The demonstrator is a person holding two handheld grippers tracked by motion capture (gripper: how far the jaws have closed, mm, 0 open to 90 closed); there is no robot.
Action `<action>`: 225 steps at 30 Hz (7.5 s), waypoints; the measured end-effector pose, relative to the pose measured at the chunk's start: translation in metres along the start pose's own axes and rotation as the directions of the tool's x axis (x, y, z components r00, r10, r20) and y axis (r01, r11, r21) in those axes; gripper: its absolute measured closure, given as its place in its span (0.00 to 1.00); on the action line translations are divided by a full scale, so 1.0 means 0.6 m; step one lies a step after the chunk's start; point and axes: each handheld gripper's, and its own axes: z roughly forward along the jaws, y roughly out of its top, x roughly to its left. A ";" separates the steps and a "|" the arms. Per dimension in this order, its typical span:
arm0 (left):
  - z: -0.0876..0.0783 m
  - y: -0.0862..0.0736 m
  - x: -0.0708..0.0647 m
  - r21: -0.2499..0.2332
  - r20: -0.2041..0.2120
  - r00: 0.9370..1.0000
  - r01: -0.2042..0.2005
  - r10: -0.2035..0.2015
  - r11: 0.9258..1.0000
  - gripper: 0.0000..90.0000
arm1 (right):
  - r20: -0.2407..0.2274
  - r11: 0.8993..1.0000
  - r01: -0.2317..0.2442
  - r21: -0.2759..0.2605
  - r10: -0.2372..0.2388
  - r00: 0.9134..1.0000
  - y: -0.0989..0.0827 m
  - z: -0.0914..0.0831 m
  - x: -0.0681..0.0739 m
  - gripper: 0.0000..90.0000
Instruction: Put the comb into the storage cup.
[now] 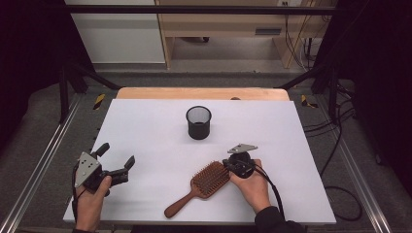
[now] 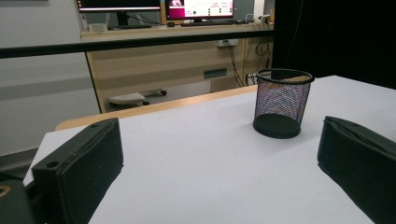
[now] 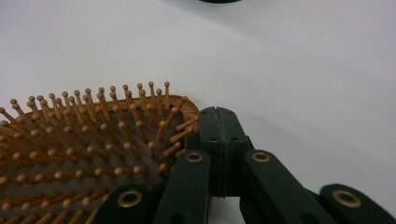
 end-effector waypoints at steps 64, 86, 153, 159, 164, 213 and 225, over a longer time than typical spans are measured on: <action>0.001 0.001 -0.002 0.001 0.009 1.000 -0.006 0.006 1.000 0.00 | -0.003 0.998 0.018 -0.065 -0.018 1.000 -0.001 -0.028 -0.002 1.00; 0.005 0.005 -0.015 0.013 0.049 0.998 -0.035 0.035 0.999 0.01 | 0.029 0.963 -0.089 -0.254 0.100 0.995 -0.041 -0.097 -0.075 0.88; 0.075 0.082 -0.169 0.390 0.355 0.931 -0.233 0.088 0.891 0.03 | 0.169 0.893 -0.016 -0.450 0.103 0.980 -0.083 -0.148 -0.100 0.11; 0.079 0.082 -0.182 0.421 0.376 0.921 -0.269 0.102 0.867 0.03 | 0.181 0.893 -0.005 -0.450 0.097 0.979 -0.082 -0.148 -0.099 0.11; 0.083 0.080 -0.185 0.441 0.378 0.920 -0.273 0.099 0.855 0.03 | 0.183 0.895 -0.003 -0.446 0.095 0.979 -0.083 -0.148 -0.099 0.10; 0.117 0.030 -0.272 0.704 0.480 0.877 -0.392 0.010 0.592 0.08 | 0.177 0.910 -0.005 -0.414 0.086 0.980 -0.085 -0.138 -0.096 0.09; 0.119 0.016 -0.284 0.722 0.492 0.871 -0.404 -0.006 0.561 0.11 | 0.175 0.910 -0.012 -0.414 0.092 0.980 -0.086 -0.139 -0.097 0.09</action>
